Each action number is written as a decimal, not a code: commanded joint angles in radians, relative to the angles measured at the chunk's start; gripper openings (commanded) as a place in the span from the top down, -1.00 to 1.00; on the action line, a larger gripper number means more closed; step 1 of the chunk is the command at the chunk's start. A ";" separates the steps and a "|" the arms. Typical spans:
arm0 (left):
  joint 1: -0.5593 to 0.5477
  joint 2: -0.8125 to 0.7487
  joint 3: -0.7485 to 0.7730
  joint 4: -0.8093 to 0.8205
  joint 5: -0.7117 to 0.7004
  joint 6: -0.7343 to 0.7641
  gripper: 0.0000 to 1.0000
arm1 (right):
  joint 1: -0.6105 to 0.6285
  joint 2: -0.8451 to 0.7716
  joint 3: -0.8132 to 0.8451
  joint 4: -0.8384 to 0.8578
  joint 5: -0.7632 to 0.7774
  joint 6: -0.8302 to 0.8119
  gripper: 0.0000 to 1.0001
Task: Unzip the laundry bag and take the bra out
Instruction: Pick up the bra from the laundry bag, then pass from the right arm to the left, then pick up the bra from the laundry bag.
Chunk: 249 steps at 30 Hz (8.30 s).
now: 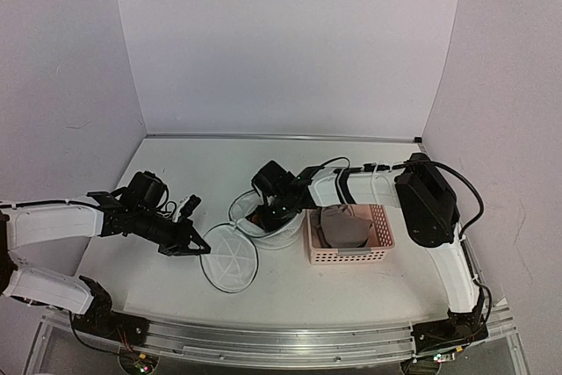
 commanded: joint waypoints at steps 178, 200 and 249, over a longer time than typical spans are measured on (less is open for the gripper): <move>-0.041 -0.056 0.023 0.436 0.132 -0.575 1.00 | 0.121 -0.480 -0.417 0.665 -0.370 0.076 1.00; -0.041 -0.051 0.014 0.405 0.098 -0.516 1.00 | 0.121 -0.593 -0.427 0.347 -0.112 0.101 0.09; -0.034 -0.178 0.400 0.056 0.071 -0.202 1.00 | 0.121 -0.337 -0.378 0.255 -0.004 0.172 1.00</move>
